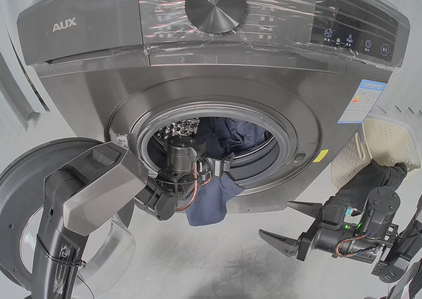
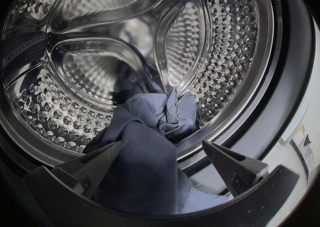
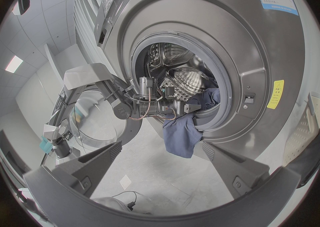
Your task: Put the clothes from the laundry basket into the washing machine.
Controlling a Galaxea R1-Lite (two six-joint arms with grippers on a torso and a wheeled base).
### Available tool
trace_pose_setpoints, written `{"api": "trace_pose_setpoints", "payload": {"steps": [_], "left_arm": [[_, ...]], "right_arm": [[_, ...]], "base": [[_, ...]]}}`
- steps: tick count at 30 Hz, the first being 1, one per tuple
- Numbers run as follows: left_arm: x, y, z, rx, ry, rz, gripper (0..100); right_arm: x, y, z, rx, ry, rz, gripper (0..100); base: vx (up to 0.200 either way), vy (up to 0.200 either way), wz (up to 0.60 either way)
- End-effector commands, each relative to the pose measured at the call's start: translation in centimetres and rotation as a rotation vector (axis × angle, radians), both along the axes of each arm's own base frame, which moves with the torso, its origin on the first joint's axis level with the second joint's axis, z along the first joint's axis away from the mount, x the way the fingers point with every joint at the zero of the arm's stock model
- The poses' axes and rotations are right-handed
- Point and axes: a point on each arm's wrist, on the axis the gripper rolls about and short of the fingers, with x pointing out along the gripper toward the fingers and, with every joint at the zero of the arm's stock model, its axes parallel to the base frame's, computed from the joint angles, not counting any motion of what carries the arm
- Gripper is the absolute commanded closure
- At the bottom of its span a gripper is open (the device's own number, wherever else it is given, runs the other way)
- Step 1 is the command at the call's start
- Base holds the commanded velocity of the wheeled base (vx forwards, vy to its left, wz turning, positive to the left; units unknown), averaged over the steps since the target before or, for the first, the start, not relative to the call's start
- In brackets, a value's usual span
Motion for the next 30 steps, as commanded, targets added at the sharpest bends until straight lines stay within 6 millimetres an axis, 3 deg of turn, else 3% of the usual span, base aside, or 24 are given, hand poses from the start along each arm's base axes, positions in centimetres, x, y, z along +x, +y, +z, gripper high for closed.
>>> {"api": "trace_pose_setpoints", "payload": {"steps": [1,6,7,10,18,30], "left_arm": [[0.1,0.6,-0.4,0.023,0.01,0.018,0],[-0.2,0.7,-1.1,0.066,0.017,0.013,0],[-0.3,0.7,-1.5,0.079,0.02,0.01,100],[-0.2,0.5,-1.8,0.087,0.016,0.008,100],[1.1,-0.4,-0.1,0.005,-0.051,0.01,100],[6.3,-2.2,1.7,-0.252,-0.316,0.064,100]], "right_arm": [[0.0,0.0,-0.1,-0.001,0.002,0.001,0],[0.0,0.0,-0.1,-0.001,0.002,0.004,0],[0.0,0.0,0.0,0.0,0.001,0.004,0],[0.0,0.1,0.0,0.002,-0.001,0.004,0],[0.1,0.2,0.2,0.008,-0.008,0.005,0],[0.1,0.2,0.2,0.012,-0.006,0.004,0]], "base": [[0.0,0.0,0.0],[0.0,0.0,0.0],[0.0,0.0,0.0],[0.0,0.0,0.0],[0.0,0.0,0.0],[0.0,0.0,0.0]]}}
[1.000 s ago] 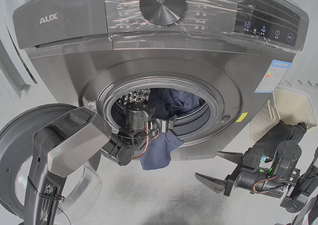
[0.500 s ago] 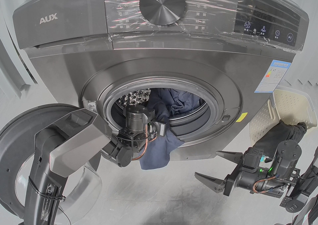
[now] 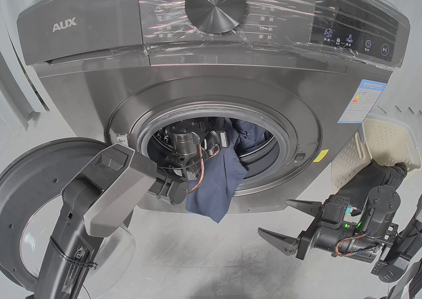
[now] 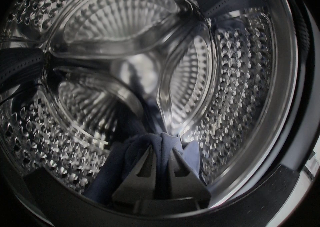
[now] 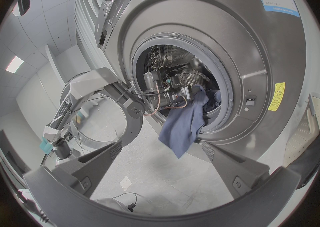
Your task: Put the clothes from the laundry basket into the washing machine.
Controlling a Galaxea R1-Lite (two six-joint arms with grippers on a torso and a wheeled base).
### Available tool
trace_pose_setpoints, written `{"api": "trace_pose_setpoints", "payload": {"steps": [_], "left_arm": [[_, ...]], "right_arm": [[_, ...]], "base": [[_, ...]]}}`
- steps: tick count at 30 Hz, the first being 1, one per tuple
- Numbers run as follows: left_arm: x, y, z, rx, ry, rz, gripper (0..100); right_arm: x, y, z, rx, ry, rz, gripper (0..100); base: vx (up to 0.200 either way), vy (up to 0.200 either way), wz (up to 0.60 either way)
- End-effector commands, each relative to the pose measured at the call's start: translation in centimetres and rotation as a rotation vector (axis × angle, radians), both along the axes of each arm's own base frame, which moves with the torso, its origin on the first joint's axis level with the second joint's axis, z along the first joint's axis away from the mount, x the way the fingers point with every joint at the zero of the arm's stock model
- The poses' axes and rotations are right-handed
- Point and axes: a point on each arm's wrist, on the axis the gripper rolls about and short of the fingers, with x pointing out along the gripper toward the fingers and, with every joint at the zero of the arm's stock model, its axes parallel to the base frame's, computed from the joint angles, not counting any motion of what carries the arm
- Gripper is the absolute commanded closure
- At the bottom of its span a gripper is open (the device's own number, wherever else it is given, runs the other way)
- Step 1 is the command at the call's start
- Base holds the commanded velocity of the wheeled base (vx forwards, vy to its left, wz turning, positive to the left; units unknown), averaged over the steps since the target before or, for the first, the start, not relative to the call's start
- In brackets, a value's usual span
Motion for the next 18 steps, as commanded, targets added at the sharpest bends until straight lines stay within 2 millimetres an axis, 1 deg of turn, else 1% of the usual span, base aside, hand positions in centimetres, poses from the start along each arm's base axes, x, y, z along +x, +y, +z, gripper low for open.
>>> {"api": "trace_pose_setpoints", "payload": {"steps": [1,2,3,4,9,10,13,15,18], "left_arm": [[2.5,-0.6,-1.6,-0.066,-0.086,0.038,100],[2.5,-0.6,-1.6,-0.066,-0.086,0.038,100],[3.2,-0.6,-1.4,-0.081,-0.101,0.061,100],[3.3,-0.6,-2.0,-0.072,-0.084,0.071,100],[3.2,-0.9,-2.3,-0.071,-0.071,0.082,100],[3.1,-1.1,-2.0,-0.076,-0.072,0.083,0],[2.5,-1.3,-1.8,-0.068,-0.053,0.074,0],[1.7,-1.2,-0.8,-0.061,-0.044,0.068,0],[-0.7,-1.0,0.6,-0.015,0.015,0.033,0]], "right_arm": [[0.0,0.0,0.0,0.0,0.002,0.001,0],[0.0,0.0,0.0,0.0,0.002,0.001,0],[0.0,0.0,-0.1,0.0,0.005,0.001,0],[0.0,0.0,-0.1,-0.002,0.008,0.001,0],[0.0,0.1,-0.2,-0.004,0.01,0.003,0],[0.0,0.1,-0.3,-0.006,0.013,0.003,0],[0.0,0.0,-0.3,-0.005,0.011,0.001,0],[0.0,0.0,-0.3,-0.005,0.011,0.001,0],[0.0,0.0,-0.3,-0.007,0.014,0.003,0]], "base": [[0.0,0.0,0.0],[0.0,0.0,0.0],[0.0,0.0,0.0],[0.0,0.0,0.0],[0.0,0.0,0.0],[0.0,0.0,0.0],[0.0,0.0,0.0],[0.0,0.0,0.0],[0.0,0.0,0.0]]}}
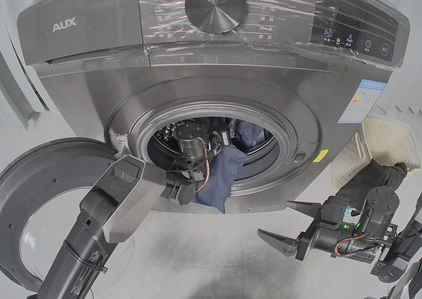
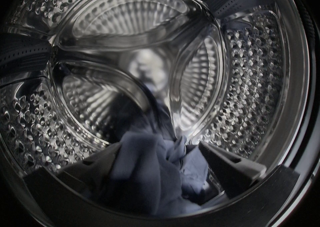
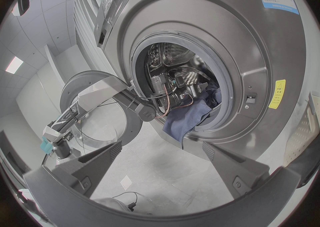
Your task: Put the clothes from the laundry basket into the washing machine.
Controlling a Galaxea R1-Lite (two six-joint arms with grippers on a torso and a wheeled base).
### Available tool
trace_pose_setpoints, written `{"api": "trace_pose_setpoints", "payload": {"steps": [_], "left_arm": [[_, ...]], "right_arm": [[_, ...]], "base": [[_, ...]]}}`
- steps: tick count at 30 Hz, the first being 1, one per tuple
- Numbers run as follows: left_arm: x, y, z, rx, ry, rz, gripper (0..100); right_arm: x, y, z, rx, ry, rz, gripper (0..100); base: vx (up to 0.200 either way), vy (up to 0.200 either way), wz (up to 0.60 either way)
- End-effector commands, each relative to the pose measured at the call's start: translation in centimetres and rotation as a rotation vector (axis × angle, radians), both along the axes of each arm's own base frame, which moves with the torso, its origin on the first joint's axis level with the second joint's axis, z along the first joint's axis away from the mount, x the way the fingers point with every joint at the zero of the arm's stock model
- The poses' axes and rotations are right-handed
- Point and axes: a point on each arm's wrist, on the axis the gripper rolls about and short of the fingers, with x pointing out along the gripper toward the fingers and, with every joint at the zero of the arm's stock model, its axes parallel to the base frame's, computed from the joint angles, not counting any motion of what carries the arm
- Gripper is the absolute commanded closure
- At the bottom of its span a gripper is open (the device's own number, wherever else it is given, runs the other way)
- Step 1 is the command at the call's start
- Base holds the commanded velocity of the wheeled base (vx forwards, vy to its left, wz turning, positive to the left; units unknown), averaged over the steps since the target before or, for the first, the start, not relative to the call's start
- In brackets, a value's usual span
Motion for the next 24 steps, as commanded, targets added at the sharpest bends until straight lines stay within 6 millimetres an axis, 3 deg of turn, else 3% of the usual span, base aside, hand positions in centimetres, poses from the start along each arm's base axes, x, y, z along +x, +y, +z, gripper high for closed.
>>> {"api": "trace_pose_setpoints", "payload": {"steps": [1,3,6,7,8,12,24], "left_arm": [[-3.3,0.1,2.9,0.044,0.06,-0.046,0],[-4.9,0.5,3.6,0.093,0.126,-0.062,0],[-5.1,0.6,3.7,0.101,0.137,-0.064,0],[-7.1,1.5,3.3,0.203,0.249,-0.072,0],[-7.1,1.5,3.3,0.203,0.249,-0.072,0],[-8.6,2.1,0.4,0.306,0.334,-0.113,0],[-8.3,1.5,-4.6,0.355,0.394,-0.13,0]], "right_arm": [[0.0,0.0,-0.1,-0.003,0.004,0.002,0],[0.0,0.0,-0.1,-0.005,0.006,0.0,0],[0.0,0.0,-0.1,-0.004,0.005,0.002,0],[-0.1,0.0,-0.1,-0.006,0.007,0.002,0],[-0.1,0.0,-0.1,-0.006,0.007,0.002,0],[0.0,0.0,-0.1,-0.003,0.004,0.002,0],[0.0,0.0,0.0,-0.001,0.001,0.002,0]], "base": [[0.0,0.0,0.0],[0.0,0.0,0.0],[0.0,0.0,0.0],[0.0,0.0,0.0],[0.0,0.0,0.0],[0.0,0.0,0.0],[0.0,0.0,0.0]]}}
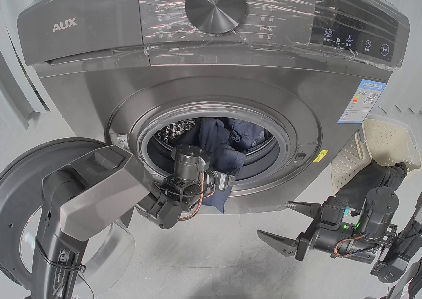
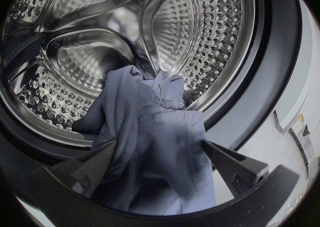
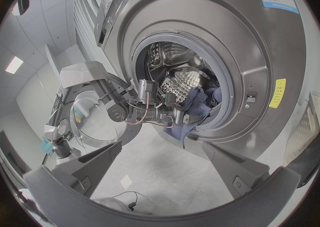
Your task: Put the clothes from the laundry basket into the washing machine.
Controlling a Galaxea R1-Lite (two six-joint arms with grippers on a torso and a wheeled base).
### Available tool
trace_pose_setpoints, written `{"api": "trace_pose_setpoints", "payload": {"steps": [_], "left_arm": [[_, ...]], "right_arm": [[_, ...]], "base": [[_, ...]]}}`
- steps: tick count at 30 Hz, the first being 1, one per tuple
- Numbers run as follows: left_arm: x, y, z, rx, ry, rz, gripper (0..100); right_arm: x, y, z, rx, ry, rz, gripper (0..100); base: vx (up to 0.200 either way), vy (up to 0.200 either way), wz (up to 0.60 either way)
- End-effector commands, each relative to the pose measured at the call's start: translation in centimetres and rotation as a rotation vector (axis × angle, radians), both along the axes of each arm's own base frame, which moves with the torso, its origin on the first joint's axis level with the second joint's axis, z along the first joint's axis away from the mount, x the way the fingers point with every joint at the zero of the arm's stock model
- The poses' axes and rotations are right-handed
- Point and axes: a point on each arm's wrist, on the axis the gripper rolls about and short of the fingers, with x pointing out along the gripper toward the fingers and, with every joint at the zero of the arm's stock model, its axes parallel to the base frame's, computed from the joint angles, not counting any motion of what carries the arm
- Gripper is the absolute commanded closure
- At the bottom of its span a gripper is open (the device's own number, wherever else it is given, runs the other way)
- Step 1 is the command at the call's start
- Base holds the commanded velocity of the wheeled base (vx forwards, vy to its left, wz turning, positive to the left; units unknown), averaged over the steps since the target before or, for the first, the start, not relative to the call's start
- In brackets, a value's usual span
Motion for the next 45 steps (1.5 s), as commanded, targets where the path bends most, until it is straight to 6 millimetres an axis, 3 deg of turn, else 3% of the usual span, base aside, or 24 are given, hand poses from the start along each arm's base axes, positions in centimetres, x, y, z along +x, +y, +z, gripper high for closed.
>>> {"api": "trace_pose_setpoints", "payload": {"steps": [1,3,4,13,15,19,26,33,35,45], "left_arm": [[0.2,-0.3,-1.8,0.014,0.023,-0.003,0],[0.3,-0.3,-2.2,0.009,0.019,-0.002,0],[0.3,-0.3,-2.2,0.01,0.02,-0.002,100],[0.9,-0.7,0.2,-0.045,-0.035,0.004,100],[2.0,-0.9,1.9,-0.108,-0.084,0.028,100],[3.1,-1.6,3.5,-0.201,-0.137,0.057,100],[5.9,-2.7,3.8,-0.295,-0.269,0.113,100],[8.3,-2.7,4.6,-0.363,-0.377,0.158,100],[9.0,-2.0,3.8,-0.356,-0.383,0.191,100],[9.2,-1.7,3.8,-0.357,-0.393,0.198,100]], "right_arm": [[0.0,0.0,0.0,0.002,-0.002,0.0,0],[0.0,0.0,0.0,0.003,-0.003,0.0,0],[0.0,0.0,0.0,0.003,-0.003,0.0,0],[0.0,0.1,0.1,0.004,-0.004,0.002,0],[0.0,0.1,0.1,0.004,-0.004,0.002,0],[0.0,0.1,0.1,0.004,-0.004,0.002,0],[0.0,0.2,0.1,0.005,-0.005,0.008,0],[0.0,0.2,0.0,0.002,-0.002,0.008,0],[-0.1,0.2,0.0,0.001,-0.001,0.008,0],[0.0,0.2,-0.3,-0.005,0.009,0.007,0]], "base": [[0.0,0.0,0.0],[0.0,0.0,0.0],[0.0,0.0,0.0],[0.0,0.0,0.0],[0.0,0.0,0.0],[0.0,0.0,0.0],[0.0,0.0,0.0],[0.0,0.0,0.0],[0.0,0.0,0.0],[0.0,0.0,0.0]]}}
